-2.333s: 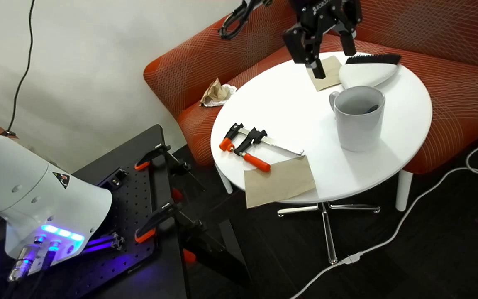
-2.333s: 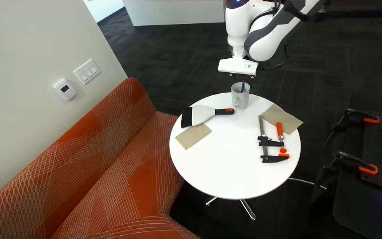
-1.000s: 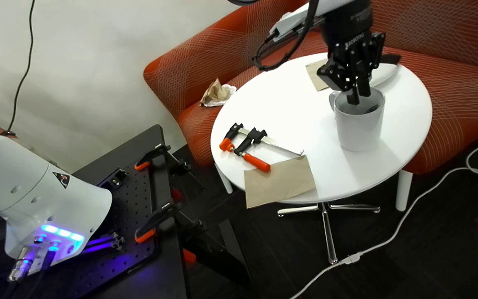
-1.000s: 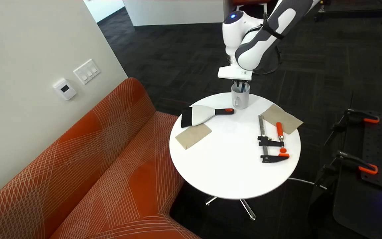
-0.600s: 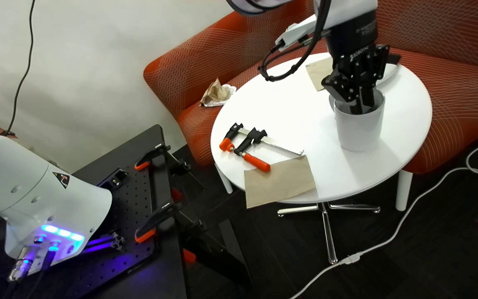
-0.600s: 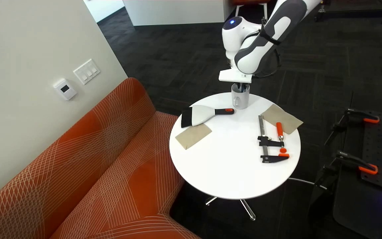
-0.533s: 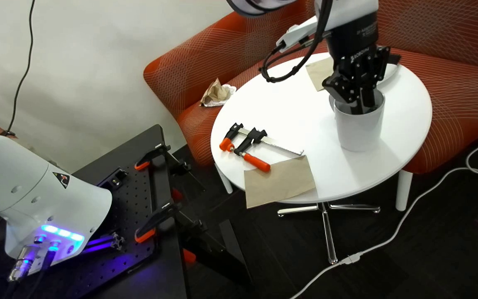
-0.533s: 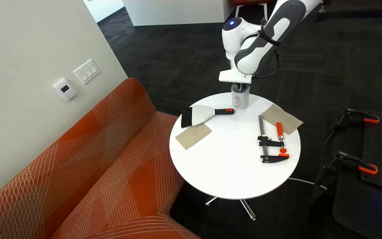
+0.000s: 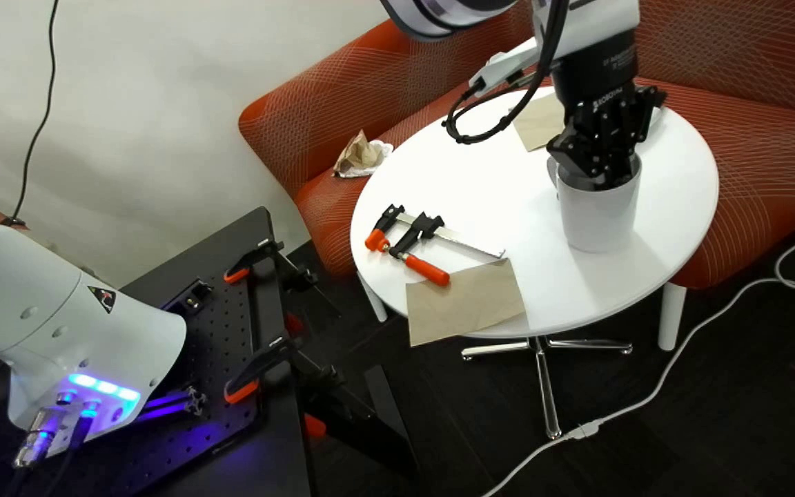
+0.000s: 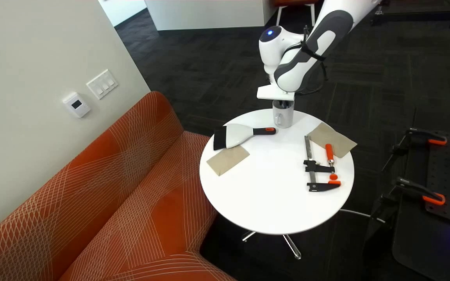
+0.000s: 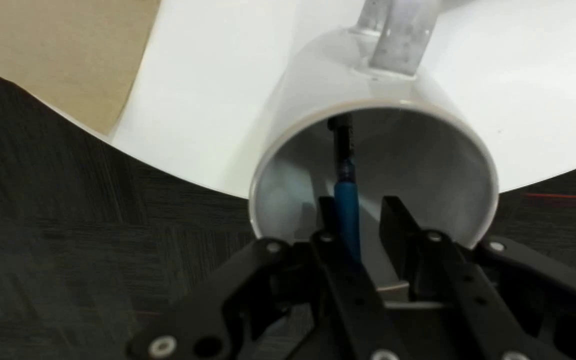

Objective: Put the pen on the table

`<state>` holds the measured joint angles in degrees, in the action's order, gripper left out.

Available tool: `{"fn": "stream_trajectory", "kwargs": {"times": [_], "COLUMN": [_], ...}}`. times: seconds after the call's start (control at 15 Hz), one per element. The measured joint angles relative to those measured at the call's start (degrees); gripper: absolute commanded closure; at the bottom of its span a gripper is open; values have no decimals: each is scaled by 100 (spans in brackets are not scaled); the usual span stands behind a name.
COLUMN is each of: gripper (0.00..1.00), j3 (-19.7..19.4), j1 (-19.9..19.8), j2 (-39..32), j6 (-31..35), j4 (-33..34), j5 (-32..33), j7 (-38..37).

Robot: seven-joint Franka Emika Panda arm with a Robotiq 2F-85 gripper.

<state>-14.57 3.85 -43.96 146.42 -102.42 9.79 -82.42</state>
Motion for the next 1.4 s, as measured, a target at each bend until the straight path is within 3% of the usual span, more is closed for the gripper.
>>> {"fn": "stream_trajectory", "kwargs": {"times": [0.13, 0.87, 1.4], "gripper": [100, 97, 97], "j3": [-73, -547, -1044], "j1": [76, 703, 1411], "j2": [-36, 180, 1619], "j6": [0, -1, 5], "j4": [33, -230, -1409], "j5": [1, 138, 1571], "j7": [-4, -156, -1222]}}
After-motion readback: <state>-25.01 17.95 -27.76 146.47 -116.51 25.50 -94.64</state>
